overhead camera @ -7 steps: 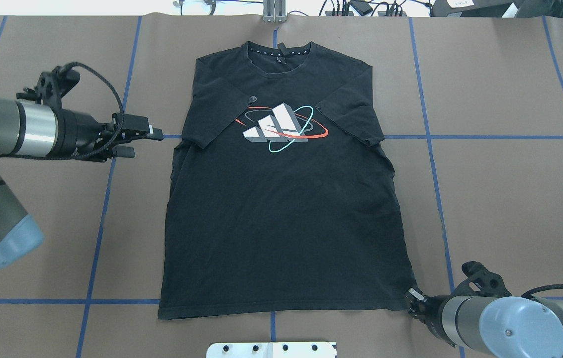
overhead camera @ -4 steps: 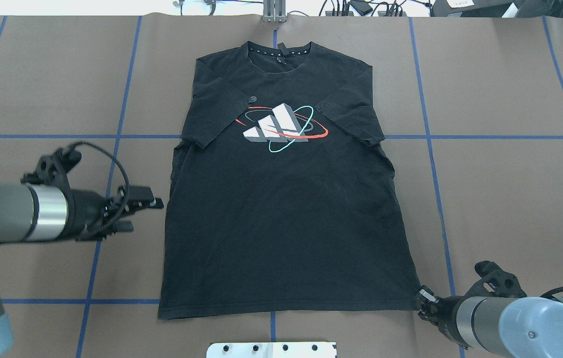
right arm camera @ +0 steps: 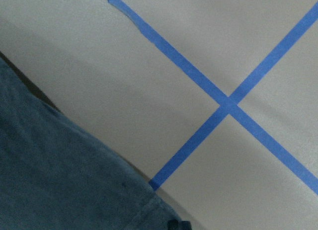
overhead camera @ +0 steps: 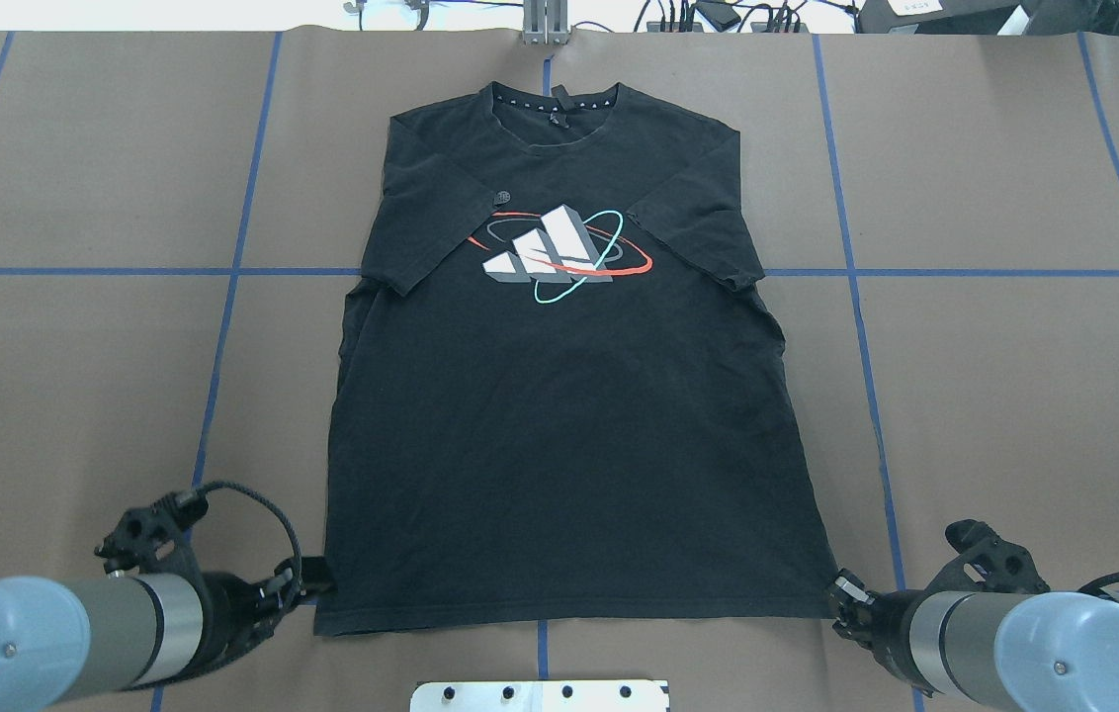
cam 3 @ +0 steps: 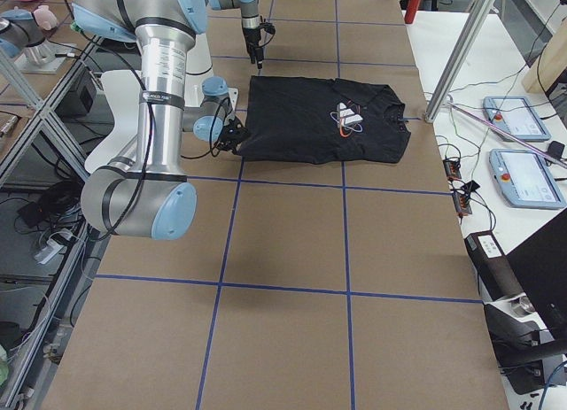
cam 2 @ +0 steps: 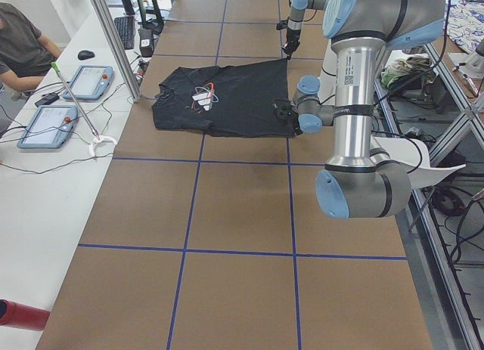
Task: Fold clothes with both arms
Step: 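Grasp the hem corners nearest the robot with both grippers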
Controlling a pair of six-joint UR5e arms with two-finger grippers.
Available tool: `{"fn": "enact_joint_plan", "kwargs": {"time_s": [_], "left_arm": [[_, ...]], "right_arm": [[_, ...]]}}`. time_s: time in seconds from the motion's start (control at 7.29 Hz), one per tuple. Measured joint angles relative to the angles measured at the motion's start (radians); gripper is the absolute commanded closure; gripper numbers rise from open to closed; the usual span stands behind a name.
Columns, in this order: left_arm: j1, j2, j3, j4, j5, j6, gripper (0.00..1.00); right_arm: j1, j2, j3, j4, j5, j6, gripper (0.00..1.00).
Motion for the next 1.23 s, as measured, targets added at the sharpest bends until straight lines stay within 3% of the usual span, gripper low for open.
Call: {"fn": "enact_joint_plan", "kwargs": {"time_s": [0.27, 1.23], "left_arm": [[0.044, 0.005, 0.021, 0.005, 0.041, -0.015, 0.24], [0.049, -0.031, 0.054, 0.003, 0.056, -0.008, 0.33]], "right_arm": [[-0.001, 0.000, -0.002, 0.000, 0.000, 0.000, 1.00], [-0.002, 0.000, -0.004, 0.000, 0.000, 0.000, 1.00]]}}
